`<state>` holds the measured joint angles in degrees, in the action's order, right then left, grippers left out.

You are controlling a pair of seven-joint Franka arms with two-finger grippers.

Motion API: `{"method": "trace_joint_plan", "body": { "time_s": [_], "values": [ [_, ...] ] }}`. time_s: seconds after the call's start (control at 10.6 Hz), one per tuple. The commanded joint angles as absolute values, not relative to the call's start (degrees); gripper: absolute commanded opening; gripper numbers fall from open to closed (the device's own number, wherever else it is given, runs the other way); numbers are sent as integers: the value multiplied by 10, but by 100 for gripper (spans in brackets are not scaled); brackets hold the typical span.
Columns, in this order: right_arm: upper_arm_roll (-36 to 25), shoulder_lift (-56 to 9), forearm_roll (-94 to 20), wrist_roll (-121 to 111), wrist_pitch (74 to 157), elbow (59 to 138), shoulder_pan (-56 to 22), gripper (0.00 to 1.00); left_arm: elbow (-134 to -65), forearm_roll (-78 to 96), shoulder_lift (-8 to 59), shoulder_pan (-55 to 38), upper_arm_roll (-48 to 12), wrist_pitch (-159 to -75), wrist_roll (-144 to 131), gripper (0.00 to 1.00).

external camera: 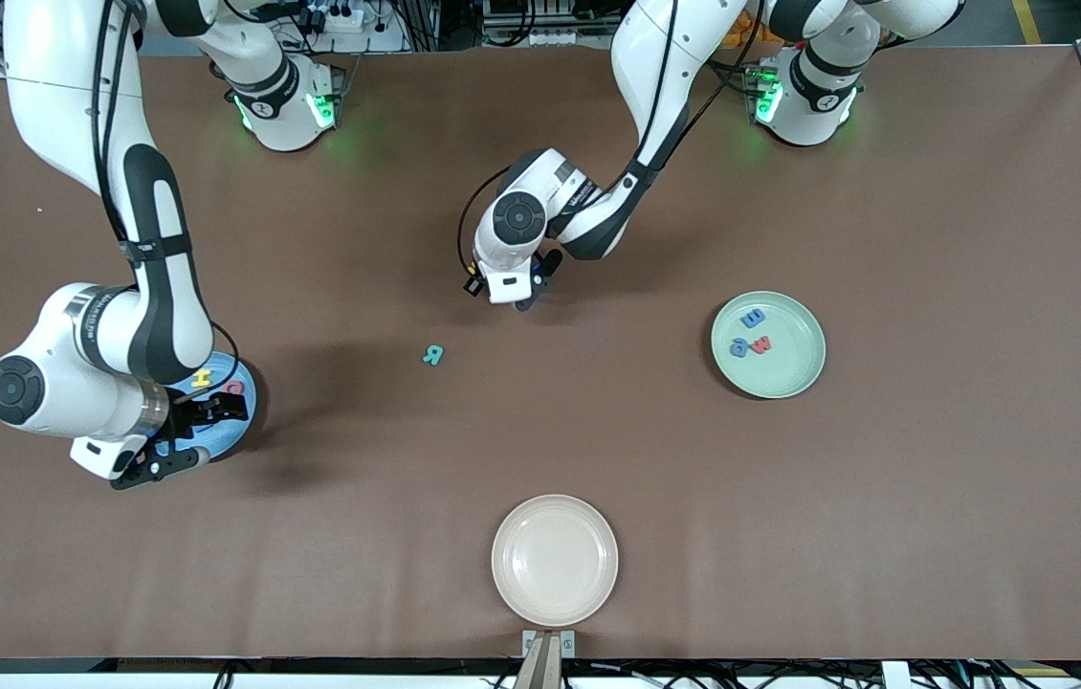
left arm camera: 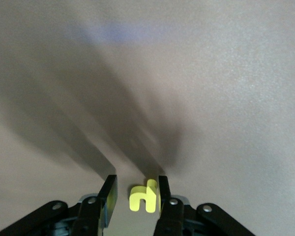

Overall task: Sort uppercase to blue plate, lowercase to green plate
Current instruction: 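Lower the open left gripper over the yellow lowercase h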

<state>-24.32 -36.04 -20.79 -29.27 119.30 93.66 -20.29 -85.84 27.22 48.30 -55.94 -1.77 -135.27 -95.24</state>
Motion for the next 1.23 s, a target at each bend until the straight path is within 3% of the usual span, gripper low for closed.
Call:
{"method": "trace_joint_plan", "body": {
  "time_s": [0.0,1.13],
  "values": [
    [-239,-350,-210,-285,1187,940,-200,100,-838,280,489,-570,-11,-1355,-979,42],
    [-241,-350,-208,-286,1184,941,-200,100,-835,280,509,-578,-10,-1383,-1062,42]
  ]
}}
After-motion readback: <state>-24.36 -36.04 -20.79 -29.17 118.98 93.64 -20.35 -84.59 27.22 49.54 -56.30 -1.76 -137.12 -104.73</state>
